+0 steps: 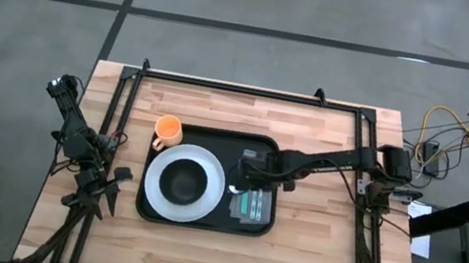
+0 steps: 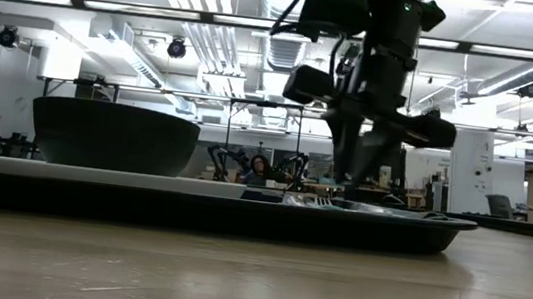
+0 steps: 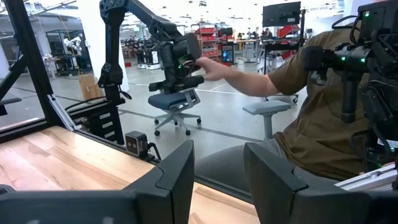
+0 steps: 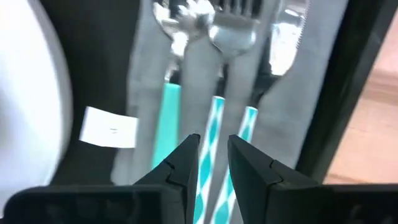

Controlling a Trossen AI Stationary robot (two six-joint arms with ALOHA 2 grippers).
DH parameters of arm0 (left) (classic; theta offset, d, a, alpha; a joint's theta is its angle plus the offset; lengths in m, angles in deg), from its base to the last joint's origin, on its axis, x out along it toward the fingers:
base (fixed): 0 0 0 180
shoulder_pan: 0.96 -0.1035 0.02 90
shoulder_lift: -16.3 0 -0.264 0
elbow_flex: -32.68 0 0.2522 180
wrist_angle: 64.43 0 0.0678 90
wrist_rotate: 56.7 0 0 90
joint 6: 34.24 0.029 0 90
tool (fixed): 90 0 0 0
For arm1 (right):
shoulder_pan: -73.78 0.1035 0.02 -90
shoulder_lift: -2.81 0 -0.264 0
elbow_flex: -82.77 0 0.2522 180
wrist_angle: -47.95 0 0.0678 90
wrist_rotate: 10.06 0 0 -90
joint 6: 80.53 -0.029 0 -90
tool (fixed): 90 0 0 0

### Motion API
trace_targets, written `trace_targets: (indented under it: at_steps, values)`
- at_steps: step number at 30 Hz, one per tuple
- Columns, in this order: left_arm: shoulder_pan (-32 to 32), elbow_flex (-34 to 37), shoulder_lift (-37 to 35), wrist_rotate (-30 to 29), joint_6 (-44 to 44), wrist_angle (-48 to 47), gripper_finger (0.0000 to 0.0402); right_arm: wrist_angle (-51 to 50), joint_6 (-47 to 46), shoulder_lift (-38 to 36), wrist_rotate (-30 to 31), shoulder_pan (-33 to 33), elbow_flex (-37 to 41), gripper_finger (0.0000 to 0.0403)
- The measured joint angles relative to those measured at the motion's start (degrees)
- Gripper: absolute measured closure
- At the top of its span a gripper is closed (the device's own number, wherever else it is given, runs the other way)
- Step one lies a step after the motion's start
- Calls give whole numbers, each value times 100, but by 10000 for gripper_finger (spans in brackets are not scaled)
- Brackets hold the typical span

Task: Set up tray
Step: Return to Home Position

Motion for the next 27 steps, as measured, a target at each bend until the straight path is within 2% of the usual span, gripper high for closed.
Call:
trace_targets:
  at_steps: [3,6,9,11,13,17,20,24,27]
  values:
    - [-2,0,-2,0,0,2,281,24,124,0,208,38,-92,322]
    - [-1,1,-1,-1,0,1,281,269,583,3,796,169,-96,321]
    - [-2,0,0,-2,-2,0,281,774,1516,7,1570,326,-103,325]
    - [0,0,-2,-2,0,0,281,1475,2274,9,2199,483,-107,328]
    - [-2,0,-1,-2,-1,0,281,2350,3284,11,2571,684,-107,331]
    - [0,0,-2,-2,0,0,281,4030,5260,11,2367,1126,-107,335]
    - [-1,1,0,-1,0,0,281,4745,6481,11,1966,1407,-107,331]
    - [0,1,-2,-2,0,0,281,4946,7135,2,1802,1549,-78,325]
    - [-1,0,0,-1,0,0,281,5182,7374,-11,1322,1398,18,321]
